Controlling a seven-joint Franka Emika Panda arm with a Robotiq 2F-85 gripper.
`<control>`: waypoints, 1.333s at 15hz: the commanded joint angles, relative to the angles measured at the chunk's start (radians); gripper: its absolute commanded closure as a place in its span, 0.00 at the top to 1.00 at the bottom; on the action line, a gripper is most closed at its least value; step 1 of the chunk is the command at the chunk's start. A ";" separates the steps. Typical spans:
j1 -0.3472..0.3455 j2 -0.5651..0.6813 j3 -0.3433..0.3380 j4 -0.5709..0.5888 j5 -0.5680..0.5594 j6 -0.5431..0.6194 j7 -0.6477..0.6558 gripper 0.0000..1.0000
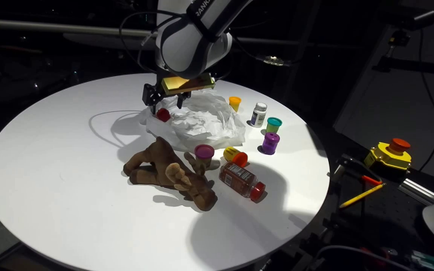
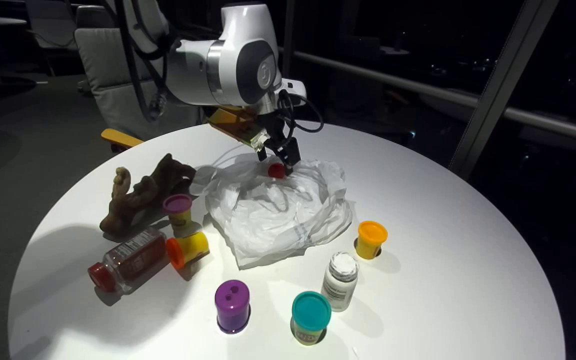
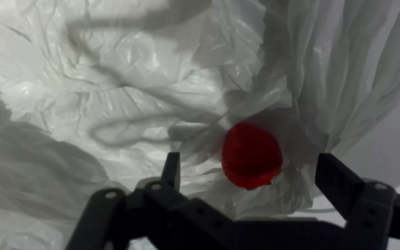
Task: Remove the objects in the plastic and put them on the table
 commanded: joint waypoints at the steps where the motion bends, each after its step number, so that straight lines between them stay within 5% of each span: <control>1: 0.007 0.056 -0.017 0.084 0.016 -0.008 -0.006 0.94; 5: -0.001 0.087 -0.016 0.117 0.022 -0.023 -0.011 0.67; 8: -0.012 0.091 -0.009 0.120 0.033 -0.017 -0.019 0.73; 10: -0.021 0.089 -0.005 0.120 0.042 -0.016 -0.024 0.48; 14: -0.024 0.084 -0.015 0.116 0.042 -0.009 -0.018 0.23; 20: -0.049 0.000 0.018 0.036 0.063 -0.050 -0.047 0.23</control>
